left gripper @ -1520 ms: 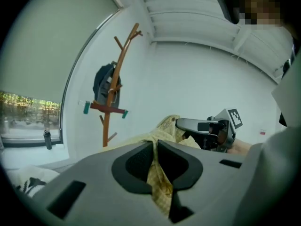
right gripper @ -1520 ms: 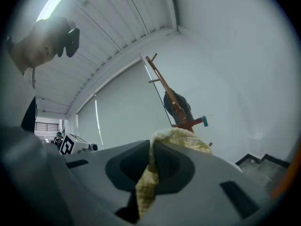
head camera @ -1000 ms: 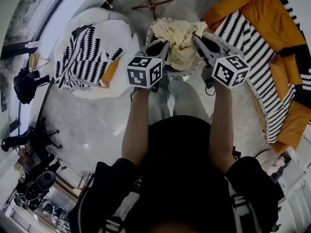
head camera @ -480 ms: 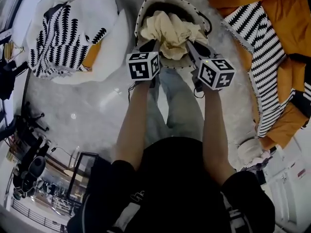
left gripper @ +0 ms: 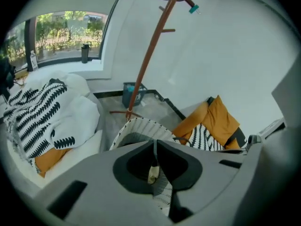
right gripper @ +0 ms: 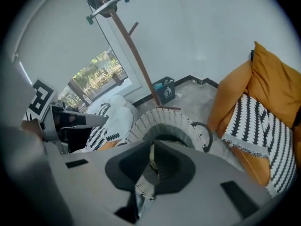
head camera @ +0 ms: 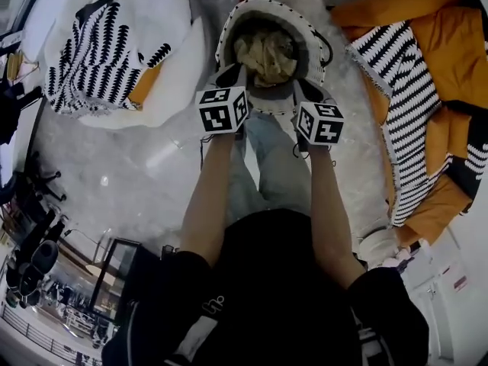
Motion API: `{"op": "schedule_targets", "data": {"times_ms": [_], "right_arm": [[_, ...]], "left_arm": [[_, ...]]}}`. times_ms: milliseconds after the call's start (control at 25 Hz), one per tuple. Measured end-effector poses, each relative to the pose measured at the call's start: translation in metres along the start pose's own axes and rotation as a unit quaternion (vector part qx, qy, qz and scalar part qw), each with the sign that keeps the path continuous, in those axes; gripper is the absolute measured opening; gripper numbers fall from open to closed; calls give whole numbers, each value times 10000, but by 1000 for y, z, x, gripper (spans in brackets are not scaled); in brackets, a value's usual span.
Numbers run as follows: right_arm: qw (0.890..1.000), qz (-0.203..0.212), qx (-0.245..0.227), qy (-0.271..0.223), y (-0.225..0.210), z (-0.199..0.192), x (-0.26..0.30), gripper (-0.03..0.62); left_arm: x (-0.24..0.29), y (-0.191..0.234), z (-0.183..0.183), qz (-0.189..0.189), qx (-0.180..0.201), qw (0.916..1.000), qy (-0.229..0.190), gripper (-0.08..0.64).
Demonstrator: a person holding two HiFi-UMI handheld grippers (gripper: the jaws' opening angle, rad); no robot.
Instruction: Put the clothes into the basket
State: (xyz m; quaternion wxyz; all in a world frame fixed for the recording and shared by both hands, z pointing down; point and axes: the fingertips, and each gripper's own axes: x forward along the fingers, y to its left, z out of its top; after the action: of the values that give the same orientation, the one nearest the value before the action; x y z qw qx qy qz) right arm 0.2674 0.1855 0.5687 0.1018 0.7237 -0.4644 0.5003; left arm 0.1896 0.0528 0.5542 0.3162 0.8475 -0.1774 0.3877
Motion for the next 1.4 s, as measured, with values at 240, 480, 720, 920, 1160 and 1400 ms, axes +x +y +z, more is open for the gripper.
{"op": "schedule_targets", "data": {"times_ms": [240, 480, 720, 920, 1160, 1400], "right_arm": [[9945, 573, -197, -854, 34, 64, -33, 15], [9774, 1244, -798, -1509, 102, 128, -66, 12], [9534, 1799, -1777, -1642, 202, 159, -83, 11], [9163, 2594, -2366, -1929, 316, 185, -105, 11], [8581, 3596, -2748, -2427, 452, 220, -157, 11], [8080, 4377, -2804, -2772, 551, 230, -219, 11]], "left_arm": [[-64, 13, 52, 570, -97, 9932, -1009, 9], [-156, 35, 74, 983, -710, 9748, -1872, 8], [-267, 81, 92, 1609, -1331, 9327, -2939, 8], [-369, 125, 109, 2228, -1445, 8893, -3724, 8], [-497, 155, 126, 2935, -1130, 8337, -4538, 8], [-598, 161, 130, 3358, -780, 7906, -5061, 8]]}}
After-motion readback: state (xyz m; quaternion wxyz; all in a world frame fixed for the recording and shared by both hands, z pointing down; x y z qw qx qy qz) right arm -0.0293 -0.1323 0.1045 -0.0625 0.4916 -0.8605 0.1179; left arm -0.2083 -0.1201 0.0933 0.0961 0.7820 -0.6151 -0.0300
